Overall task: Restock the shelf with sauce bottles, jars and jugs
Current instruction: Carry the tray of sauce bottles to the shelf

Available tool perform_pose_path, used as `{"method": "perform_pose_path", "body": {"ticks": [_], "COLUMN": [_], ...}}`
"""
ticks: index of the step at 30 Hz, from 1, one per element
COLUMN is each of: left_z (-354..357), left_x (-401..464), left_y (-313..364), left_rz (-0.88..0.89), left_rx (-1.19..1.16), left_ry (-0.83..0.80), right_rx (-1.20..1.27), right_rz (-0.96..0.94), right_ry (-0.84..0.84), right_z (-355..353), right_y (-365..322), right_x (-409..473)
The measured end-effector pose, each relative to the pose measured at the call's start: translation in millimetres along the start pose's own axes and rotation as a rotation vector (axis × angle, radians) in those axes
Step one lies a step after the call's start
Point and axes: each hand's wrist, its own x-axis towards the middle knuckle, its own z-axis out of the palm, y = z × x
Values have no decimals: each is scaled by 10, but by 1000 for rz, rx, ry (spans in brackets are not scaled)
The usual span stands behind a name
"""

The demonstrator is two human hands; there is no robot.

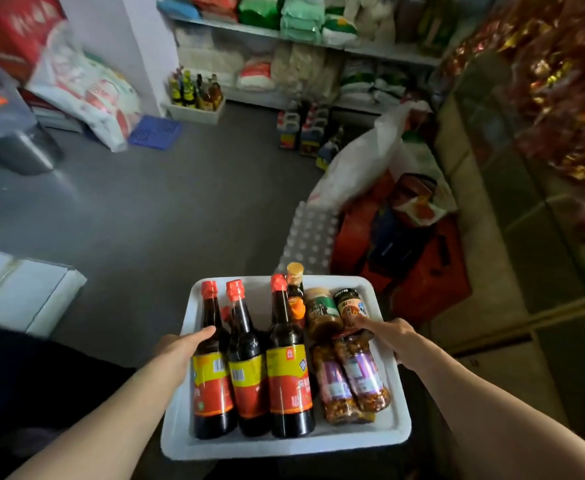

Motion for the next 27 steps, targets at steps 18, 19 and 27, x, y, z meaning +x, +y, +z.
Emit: {"method": "perform_pose_path", "body": {"ticks": [18,19,27], "left_z": [-135,-157,-421], "left_x": [2318,2501,3797], "left_y": [4057,4238,5816], "left_rz": [63,53,31], "left_rx": [-76,-82,-157], "left_ry": [-50,-39,21], "right_rx": [-60,-70,-127], "right_rz": [-73,-77,-66], "right_ry": [-62,-74,-62], "right_z": [884,972,1624], "right_y": [-4428,-4677,-6736], "right_x": [1773,1916,2682]}}
